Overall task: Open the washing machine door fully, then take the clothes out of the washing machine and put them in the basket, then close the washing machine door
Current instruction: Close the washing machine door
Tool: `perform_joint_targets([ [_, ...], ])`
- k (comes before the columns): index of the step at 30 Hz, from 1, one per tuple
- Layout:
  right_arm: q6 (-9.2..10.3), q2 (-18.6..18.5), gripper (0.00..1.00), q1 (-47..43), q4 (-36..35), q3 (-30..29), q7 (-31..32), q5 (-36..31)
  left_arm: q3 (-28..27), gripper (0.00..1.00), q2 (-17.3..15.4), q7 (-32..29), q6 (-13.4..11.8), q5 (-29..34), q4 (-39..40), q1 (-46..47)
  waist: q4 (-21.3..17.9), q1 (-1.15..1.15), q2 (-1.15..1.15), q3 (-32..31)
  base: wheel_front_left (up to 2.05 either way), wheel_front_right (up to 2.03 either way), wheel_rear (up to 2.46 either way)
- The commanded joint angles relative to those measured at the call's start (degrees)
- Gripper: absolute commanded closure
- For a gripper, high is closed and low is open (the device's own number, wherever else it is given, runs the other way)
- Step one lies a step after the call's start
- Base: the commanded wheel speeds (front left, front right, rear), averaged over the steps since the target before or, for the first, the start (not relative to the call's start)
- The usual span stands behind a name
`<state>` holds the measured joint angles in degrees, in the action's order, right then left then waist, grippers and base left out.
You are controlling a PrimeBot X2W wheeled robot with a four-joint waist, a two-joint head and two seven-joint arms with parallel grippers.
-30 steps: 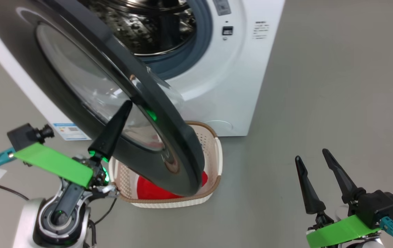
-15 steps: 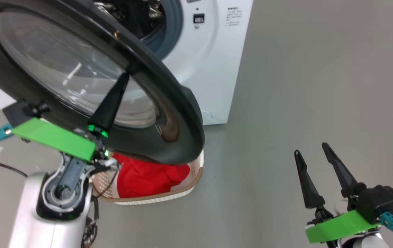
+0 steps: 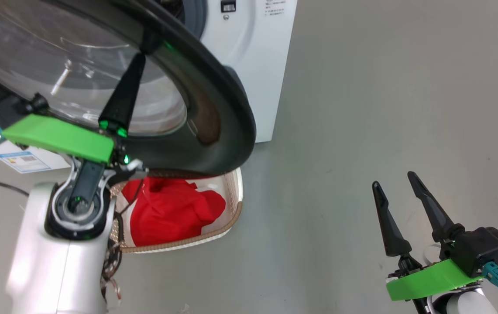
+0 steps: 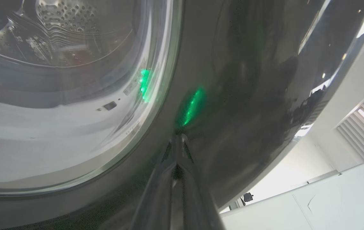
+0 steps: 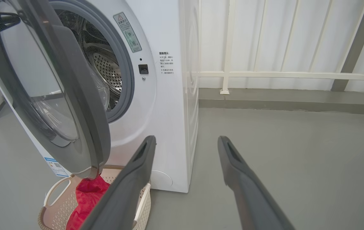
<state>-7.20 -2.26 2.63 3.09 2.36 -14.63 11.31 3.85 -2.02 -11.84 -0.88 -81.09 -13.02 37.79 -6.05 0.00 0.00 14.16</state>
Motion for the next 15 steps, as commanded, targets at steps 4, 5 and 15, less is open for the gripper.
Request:
perform_joint_targets([
  [4, -0.29, -0.62, 0.00, 1.78, -1.52, 1.57, -0.37, -0.54, -0.66, 1.00, -0.90, 2.18, 1.21, -0.81, -1.38, 5.16, -0.75, 0.00, 0.00, 1.26, 0.00, 0.00, 0.00],
  [5, -0.29, -0.62, 0.00, 1.87, -1.52, 1.62, -0.37, -0.56, -0.42, 1.00, -0.89, 2.42, 1.36, -1.05, -1.97, 5.86, -0.89, 0.00, 0.00, 1.47, 0.00, 0.00, 0.00],
  [15, -0.29, -0.62, 0.00, 2.69, -1.64, 2.15, -0.37, -0.30, 0.92, 1.00, -0.87, 5.34, 2.61, -3.00, -7.27, 12.35, -2.57, 0.00, 0.00, 3.80, 0.00, 0.00, 0.00],
])
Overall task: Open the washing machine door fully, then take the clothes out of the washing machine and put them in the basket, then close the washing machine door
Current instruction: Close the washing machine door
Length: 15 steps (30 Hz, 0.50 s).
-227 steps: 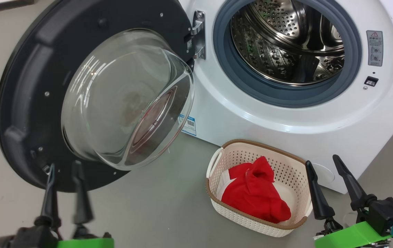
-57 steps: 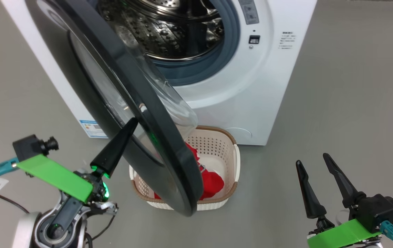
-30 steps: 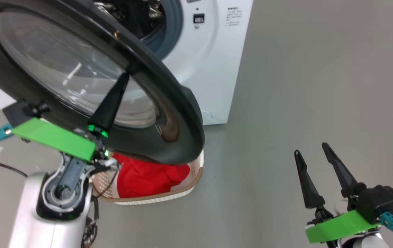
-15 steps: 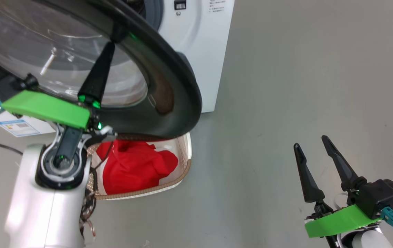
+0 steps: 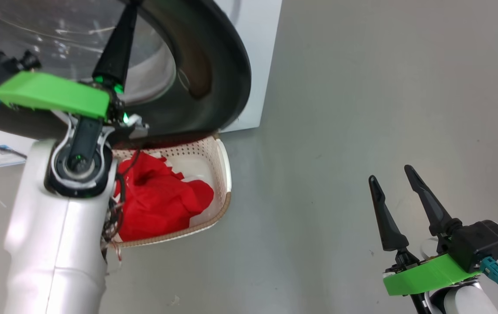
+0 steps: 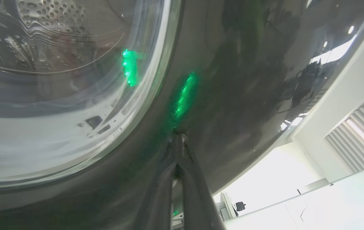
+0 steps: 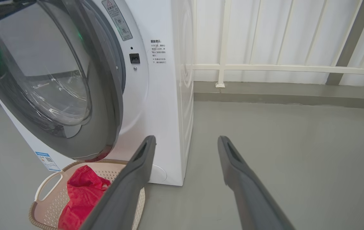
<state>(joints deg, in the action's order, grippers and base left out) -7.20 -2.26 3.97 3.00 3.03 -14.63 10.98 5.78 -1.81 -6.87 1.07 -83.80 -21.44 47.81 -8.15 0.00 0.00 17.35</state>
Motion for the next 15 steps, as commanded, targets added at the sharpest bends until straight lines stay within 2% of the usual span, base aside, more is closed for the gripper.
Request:
perform_joint_targets([
  [1, -0.29, -0.62, 0.00, 1.45, -1.61, 1.48, -0.37, 0.06, -1.10, 1.00, -1.08, 0.47, 0.76, -0.33, 0.70, 2.95, -0.63, 0.00, 0.00, 0.91, 0.00, 0.00, 0.00],
  [15, -0.29, -0.62, 0.00, 2.61, -1.68, 1.54, -0.37, 0.39, -2.04, 1.00, -1.98, 0.94, 2.73, -0.17, -3.69, 7.49, -1.97, 0.00, 0.00, 3.21, 0.00, 0.00, 0.00],
])
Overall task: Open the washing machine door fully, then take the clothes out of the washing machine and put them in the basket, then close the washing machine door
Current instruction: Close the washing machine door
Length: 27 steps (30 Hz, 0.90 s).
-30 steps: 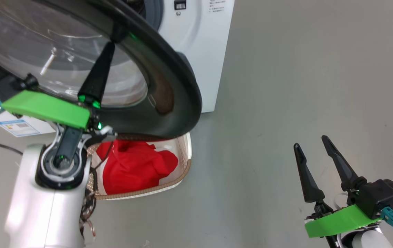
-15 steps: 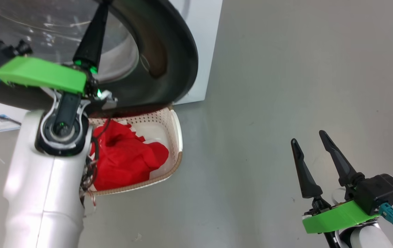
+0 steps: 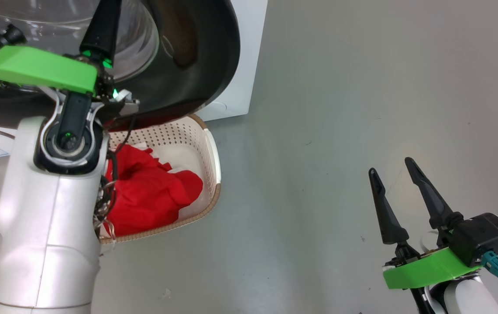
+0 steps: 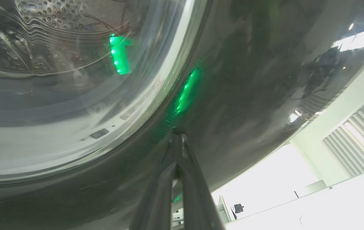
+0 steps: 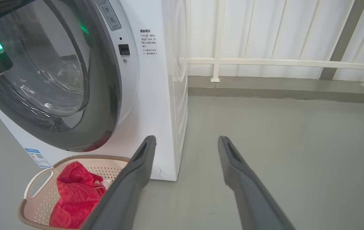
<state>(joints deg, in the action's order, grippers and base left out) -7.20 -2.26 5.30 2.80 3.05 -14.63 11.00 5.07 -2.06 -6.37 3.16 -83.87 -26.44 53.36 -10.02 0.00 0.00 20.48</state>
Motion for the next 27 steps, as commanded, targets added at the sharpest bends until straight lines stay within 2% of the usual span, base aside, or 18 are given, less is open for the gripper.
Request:
perform_joint_targets([
  [1, -0.29, -0.62, 0.00, 1.42, -1.48, 1.50, -0.37, 0.39, -1.45, 1.00, -1.80, 0.48, 0.77, -0.15, 1.11, 2.03, -0.14, 0.00, 0.00, 0.13, 0.00, 0.00, 0.00],
  [8, -0.29, -0.62, 0.00, 1.81, -1.14, 1.46, -0.37, 0.66, -1.47, 1.00, -2.19, 0.80, 1.49, 0.23, 0.71, 0.65, 0.07, 0.00, 0.00, -0.54, 0.00, 0.00, 0.00],
  [14, -0.29, -0.62, 0.00, 1.50, -0.54, 1.35, -0.37, 1.31, -1.35, 1.00, -3.25, 0.59, 1.73, 0.74, 3.43, -4.45, 0.37, 0.00, 0.00, -2.60, 0.00, 0.00, 0.00],
  [16, -0.29, -0.62, 0.00, 1.11, -0.31, 0.96, -0.37, 1.29, -0.47, 0.61, -3.82, -0.19, 1.97, 1.38, 5.16, -6.84, 0.86, 0.00, 0.00, -3.32, 0.00, 0.00, 0.00],
  [17, -0.29, -0.62, 0.00, 0.97, -0.24, 0.76, -0.37, 1.26, -0.09, 0.15, -4.23, -0.02, 2.15, 2.12, 6.21, -8.11, 1.14, 0.00, 0.00, -3.72, 0.00, 0.00, 0.00],
  [18, -0.29, -0.62, 0.00, 0.89, -0.23, 0.59, -0.37, 1.22, 0.39, 0.00, -4.65, 0.18, 2.32, 3.00, 7.34, -9.41, 1.44, 0.00, 0.00, -4.06, 0.00, 0.00, 0.00],
  [24, -0.29, -0.62, 0.00, 0.90, 0.35, -0.10, -0.37, 1.68, 3.11, 0.00, -7.51, 4.15, 3.33, 10.24, 13.01, -17.39, 3.26, 0.00, 0.00, -6.68, 0.00, 0.00, 0.00],
  [27, -0.29, -0.62, 0.00, 0.54, 0.65, -0.39, -0.37, 1.59, 4.77, 0.00, -9.62, 8.20, 2.42, 17.18, 13.53, -21.08, 4.21, 0.00, 0.00, -8.20, 0.00, 0.00, 0.00],
])
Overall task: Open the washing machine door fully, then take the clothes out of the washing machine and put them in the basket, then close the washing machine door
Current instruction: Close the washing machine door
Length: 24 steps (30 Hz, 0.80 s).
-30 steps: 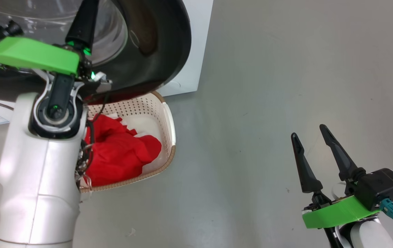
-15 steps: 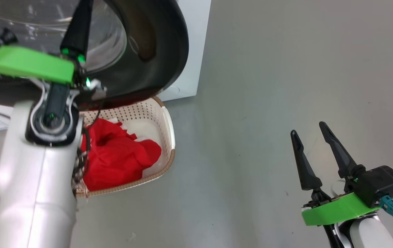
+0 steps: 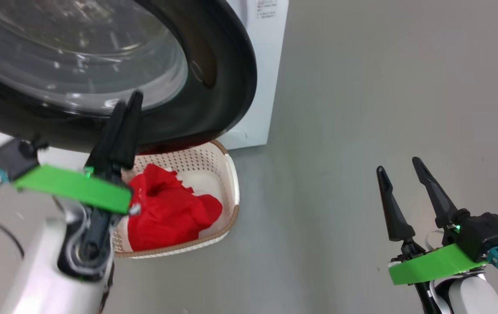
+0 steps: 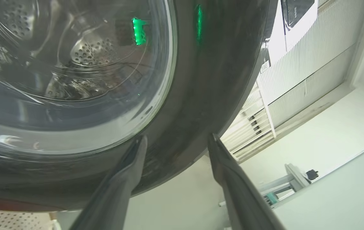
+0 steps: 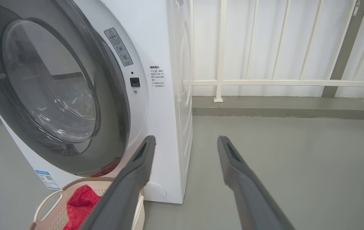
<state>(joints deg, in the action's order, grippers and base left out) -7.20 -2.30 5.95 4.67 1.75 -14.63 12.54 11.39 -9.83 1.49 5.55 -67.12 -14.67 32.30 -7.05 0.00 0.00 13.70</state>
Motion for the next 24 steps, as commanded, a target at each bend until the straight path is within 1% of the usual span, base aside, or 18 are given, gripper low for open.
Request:
perform_joint_targets([
  [1, -0.29, -0.57, 0.00, -0.28, -1.07, 0.73, -0.37, 0.07, -0.98, 0.00, -1.94, 1.66, -0.03, 2.06, 2.04, -1.18, 1.56, 0.00, 0.00, -2.00, 0.00, 0.00, 0.00],
  [7, -0.29, -0.57, 0.00, -1.24, 0.04, -0.02, -0.37, 0.66, 0.99, 0.00, -2.50, 8.91, -0.21, 9.54, 3.69, -7.08, 3.05, 0.00, 0.00, -5.01, 0.00, 0.00, 0.00],
  [11, -0.29, -0.57, 0.00, -1.44, -0.04, -0.61, -0.37, 0.01, 1.92, 0.00, -3.90, 12.14, -1.62, 17.02, 4.66, -9.70, 3.73, 0.00, 0.00, -6.42, 0.00, 0.00, 0.00],
  [12, -0.29, -0.57, 0.00, -1.49, -0.15, -0.77, -0.37, -0.30, 1.94, 0.00, -4.21, 12.55, -2.10, 18.82, 4.98, -10.35, 3.83, 0.00, 0.00, -6.70, 0.00, 0.00, 0.00],
  [13, -0.29, -0.57, 0.00, -1.49, -0.15, -0.77, -0.37, -0.30, 1.94, 0.00, -4.21, 12.55, -2.10, 18.82, 4.98, -10.35, 3.83, 0.00, 0.00, -6.70, 0.00, 0.00, 0.00],
  [17, -0.29, -0.57, 0.00, -1.92, -0.64, -1.45, -0.37, -1.25, 1.89, 0.00, -5.16, 13.35, -4.50, 26.99, 7.10, -13.00, 4.13, 0.00, 0.00, -7.86, 0.00, 0.00, 0.00],
  [20, -0.29, -0.57, 0.00, -2.50, -0.98, -1.63, -0.37, -1.65, 0.36, 0.00, -4.46, 13.47, -6.15, 32.17, 9.77, -15.51, 4.21, 0.00, 0.00, -8.79, 0.00, 0.00, 0.00],
  [23, -0.29, -0.57, 0.00, -3.26, -1.16, -1.56, -0.37, -1.01, -1.21, 0.00, -3.59, 13.49, -7.10, 36.78, 12.03, -18.79, 4.18, 0.00, 0.00, -9.95, 0.00, 0.00, 0.00],
  [24, -0.29, -0.57, 0.00, -3.91, -1.19, -1.41, -0.37, -0.84, -2.35, 0.00, -3.23, 13.49, -7.28, 39.59, 13.28, -20.86, 4.13, 0.00, 0.00, -10.77, 0.00, 0.00, 0.00],
])
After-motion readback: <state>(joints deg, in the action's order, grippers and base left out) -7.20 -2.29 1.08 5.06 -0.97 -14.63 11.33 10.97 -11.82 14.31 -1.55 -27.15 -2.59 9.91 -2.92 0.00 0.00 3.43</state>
